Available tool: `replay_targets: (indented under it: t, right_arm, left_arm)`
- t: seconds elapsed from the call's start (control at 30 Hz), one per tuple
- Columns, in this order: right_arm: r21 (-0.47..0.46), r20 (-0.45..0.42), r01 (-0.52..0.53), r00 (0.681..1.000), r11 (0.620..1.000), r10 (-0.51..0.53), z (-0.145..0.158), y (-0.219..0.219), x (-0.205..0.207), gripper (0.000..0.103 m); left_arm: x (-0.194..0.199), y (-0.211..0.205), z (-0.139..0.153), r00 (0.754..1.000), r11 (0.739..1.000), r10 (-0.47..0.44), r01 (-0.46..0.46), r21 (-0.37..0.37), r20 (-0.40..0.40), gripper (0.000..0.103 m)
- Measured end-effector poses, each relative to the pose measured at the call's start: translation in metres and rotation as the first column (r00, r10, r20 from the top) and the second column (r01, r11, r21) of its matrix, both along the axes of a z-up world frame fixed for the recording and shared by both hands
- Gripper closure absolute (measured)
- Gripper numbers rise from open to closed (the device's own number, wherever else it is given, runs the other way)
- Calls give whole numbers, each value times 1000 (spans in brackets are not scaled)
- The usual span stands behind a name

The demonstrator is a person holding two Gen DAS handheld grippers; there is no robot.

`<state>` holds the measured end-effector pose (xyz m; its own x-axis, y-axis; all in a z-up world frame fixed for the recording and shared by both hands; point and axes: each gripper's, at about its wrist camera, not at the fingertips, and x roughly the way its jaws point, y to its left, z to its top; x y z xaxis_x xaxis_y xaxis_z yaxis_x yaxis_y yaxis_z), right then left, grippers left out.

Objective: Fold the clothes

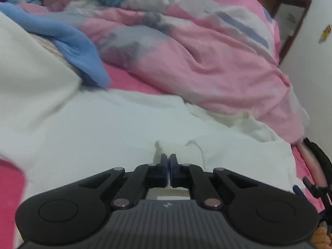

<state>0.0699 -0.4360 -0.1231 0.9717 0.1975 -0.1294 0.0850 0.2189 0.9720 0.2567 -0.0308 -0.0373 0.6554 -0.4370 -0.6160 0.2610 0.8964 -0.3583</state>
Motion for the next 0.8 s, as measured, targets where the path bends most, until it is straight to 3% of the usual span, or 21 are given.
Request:
replay_targets:
  t: [0.17,0.4,0.53,0.8]
  right_arm:
    - [-10,-27,12,1000,1000,-13,-1,-1,1,82]
    - [-143,-99,1,995,990,-16,10,3,1,82]
    - [-295,-174,32,981,955,-86,20,5,-3,84]
    - [-352,-221,2,971,936,-86,22,9,-2,84]
  left_arm:
    - [1,20,-2,998,998,56,-57,17,14,101]
    - [12,38,0,990,991,124,-127,51,61,101]
    - [19,43,-1,985,983,159,-165,82,73,101]
    - [15,55,16,965,964,204,-227,139,163,103]
